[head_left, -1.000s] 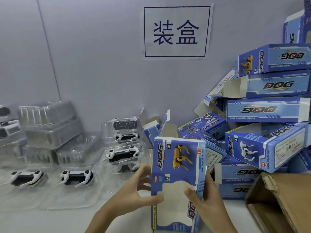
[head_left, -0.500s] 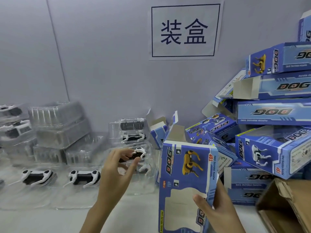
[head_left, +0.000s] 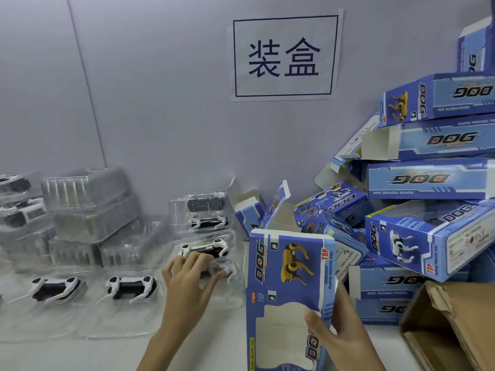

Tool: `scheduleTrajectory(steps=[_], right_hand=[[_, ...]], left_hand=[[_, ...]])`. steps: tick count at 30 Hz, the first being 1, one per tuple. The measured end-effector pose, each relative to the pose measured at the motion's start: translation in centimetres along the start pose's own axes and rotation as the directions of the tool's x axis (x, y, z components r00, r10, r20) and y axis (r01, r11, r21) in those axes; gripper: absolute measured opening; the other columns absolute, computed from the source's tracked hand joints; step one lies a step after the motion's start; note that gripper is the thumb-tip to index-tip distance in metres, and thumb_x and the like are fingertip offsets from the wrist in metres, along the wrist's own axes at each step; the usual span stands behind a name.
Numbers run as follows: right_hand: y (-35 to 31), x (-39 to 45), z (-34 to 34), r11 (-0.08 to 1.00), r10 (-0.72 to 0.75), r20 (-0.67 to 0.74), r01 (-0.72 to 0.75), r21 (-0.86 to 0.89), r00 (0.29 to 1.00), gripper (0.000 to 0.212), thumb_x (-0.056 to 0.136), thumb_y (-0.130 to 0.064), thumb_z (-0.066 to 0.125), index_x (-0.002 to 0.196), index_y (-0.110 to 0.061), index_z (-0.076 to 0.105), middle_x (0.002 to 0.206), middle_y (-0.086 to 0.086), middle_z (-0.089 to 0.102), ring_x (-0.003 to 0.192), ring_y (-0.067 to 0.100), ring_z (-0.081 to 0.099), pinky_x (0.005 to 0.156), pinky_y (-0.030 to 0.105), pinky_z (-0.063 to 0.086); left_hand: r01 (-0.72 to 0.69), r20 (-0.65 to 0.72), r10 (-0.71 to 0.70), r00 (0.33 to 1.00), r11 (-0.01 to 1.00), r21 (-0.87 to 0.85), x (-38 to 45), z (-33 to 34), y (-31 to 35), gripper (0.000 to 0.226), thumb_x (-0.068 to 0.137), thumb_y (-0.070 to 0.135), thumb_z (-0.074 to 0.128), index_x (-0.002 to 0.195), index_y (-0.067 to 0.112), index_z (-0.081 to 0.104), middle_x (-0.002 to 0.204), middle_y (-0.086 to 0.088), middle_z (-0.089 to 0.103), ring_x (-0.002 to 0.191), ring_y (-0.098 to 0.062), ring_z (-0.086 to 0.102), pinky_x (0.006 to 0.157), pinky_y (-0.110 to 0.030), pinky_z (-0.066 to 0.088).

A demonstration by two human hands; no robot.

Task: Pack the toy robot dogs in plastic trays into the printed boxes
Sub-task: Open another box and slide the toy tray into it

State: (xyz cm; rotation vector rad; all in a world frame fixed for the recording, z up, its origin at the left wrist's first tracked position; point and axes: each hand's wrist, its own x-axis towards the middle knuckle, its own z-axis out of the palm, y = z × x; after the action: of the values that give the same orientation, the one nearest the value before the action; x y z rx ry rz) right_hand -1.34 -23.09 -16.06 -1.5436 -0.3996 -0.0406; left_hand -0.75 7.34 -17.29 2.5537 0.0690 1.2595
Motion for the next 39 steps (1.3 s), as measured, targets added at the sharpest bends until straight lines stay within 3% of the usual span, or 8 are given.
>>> scheduleTrajectory(steps=[6,11,15,21,28,34,37,39], right_hand=[[-0.4,0.2,-0.9,0.998,-0.062,0.018,0.062,0.002,0.998,0.083,0.077,-0.025,0.076,0.151,-0.029,0.04,0.128,0.0,0.072,0.112,0.023,0.072,0.09,0.032,0.058],[-0.6,0.0,-0.6,1.0,-0.026,0.032,0.027,-0.009,0.999,0.074,0.073,-0.031,0.08,0.139,-0.038,0.048,0.118,-0.012,0.075,0.107,0.011,0.073,0.084,0.018,0.057],[-0.7,-0.2,-0.6,1.0,-0.005,0.036,0.005,-0.01,0.999,0.066,0.075,-0.034,0.08,0.134,-0.04,0.052,0.116,-0.013,0.076,0.104,0.009,0.073,0.082,0.015,0.056],[-0.9,-0.3,-0.5,1.0,0.025,0.026,-0.025,-0.008,0.999,0.062,0.075,-0.037,0.081,0.13,-0.047,0.053,0.115,-0.011,0.076,0.103,0.009,0.073,0.08,0.015,0.056],[-1.3,-0.6,-0.4,1.0,0.027,0.028,-0.027,-0.002,0.999,0.07,0.07,-0.036,0.083,0.133,-0.035,0.054,0.113,-0.011,0.076,0.1,0.01,0.074,0.079,0.016,0.057],[-1.7,-1.0,0.3,0.999,0.037,0.003,-0.037,-0.023,0.999,0.081,0.052,-0.029,0.088,0.123,-0.026,0.051,0.103,-0.016,0.076,0.093,0.011,0.074,0.077,0.017,0.058],[-1.4,-1.2,0.5,0.999,0.028,0.016,-0.027,-0.028,0.999,0.084,0.059,-0.011,0.096,0.126,-0.024,0.048,0.106,-0.021,0.075,0.097,0.009,0.074,0.076,0.016,0.057],[-1.6,-1.1,0.5,0.999,0.031,0.042,-0.03,-0.021,0.999,0.083,0.063,-0.015,0.092,0.131,-0.026,0.046,0.113,-0.024,0.074,0.104,0.003,0.072,0.079,0.015,0.055]], left_hand=[[0.016,-0.047,-0.022,0.999,0.994,-0.111,1.4,-1.4,0.5,0.037,0.093,0.059,0.053,0.106,0.028,0.069,0.102,0.021,0.064,0.093,-0.016,0.058,0.087,-0.041,0.031],[0.027,-0.118,-0.049,0.992,0.983,-0.18,3.2,-3.2,1.3,0.033,0.091,0.059,0.059,0.105,0.031,0.068,0.098,0.025,0.063,0.09,-0.012,0.057,0.084,-0.044,0.031],[-0.075,-0.119,0.065,0.991,0.993,-0.087,3.4,-3.4,1.6,0.037,0.092,0.06,0.057,0.108,0.029,0.069,0.103,0.023,0.063,0.094,-0.011,0.054,0.086,-0.041,0.03],[-0.058,0.037,0.057,0.998,0.998,0.009,1.4,-1.0,0.4,0.059,0.096,0.071,0.037,0.111,0.025,0.071,0.105,0.014,0.067,0.099,-0.021,0.061,0.087,-0.042,0.033],[-0.078,0.106,0.072,0.992,0.995,0.057,1.1,-0.5,-0.2,0.053,0.094,0.067,0.045,0.117,0.025,0.069,0.11,0.013,0.068,0.106,-0.019,0.063,0.09,-0.04,0.035],[-0.087,0.043,0.086,0.995,0.996,0.011,1.0,-1.0,-0.4,0.041,0.094,0.061,0.048,0.105,0.027,0.068,0.103,0.018,0.066,0.095,-0.017,0.06,0.081,-0.04,0.033],[-0.11,-0.026,0.11,0.994,0.994,-0.015,1.5,-1.8,0.0,0.035,0.095,0.056,0.052,0.105,0.026,0.067,0.1,0.018,0.066,0.093,-0.017,0.06,0.08,-0.038,0.03],[-0.137,-0.096,0.134,0.986,0.99,-0.025,2.3,-2.8,0.6,0.034,0.095,0.054,0.055,0.108,0.025,0.067,0.101,0.016,0.068,0.095,-0.015,0.06,0.081,-0.037,0.028]])
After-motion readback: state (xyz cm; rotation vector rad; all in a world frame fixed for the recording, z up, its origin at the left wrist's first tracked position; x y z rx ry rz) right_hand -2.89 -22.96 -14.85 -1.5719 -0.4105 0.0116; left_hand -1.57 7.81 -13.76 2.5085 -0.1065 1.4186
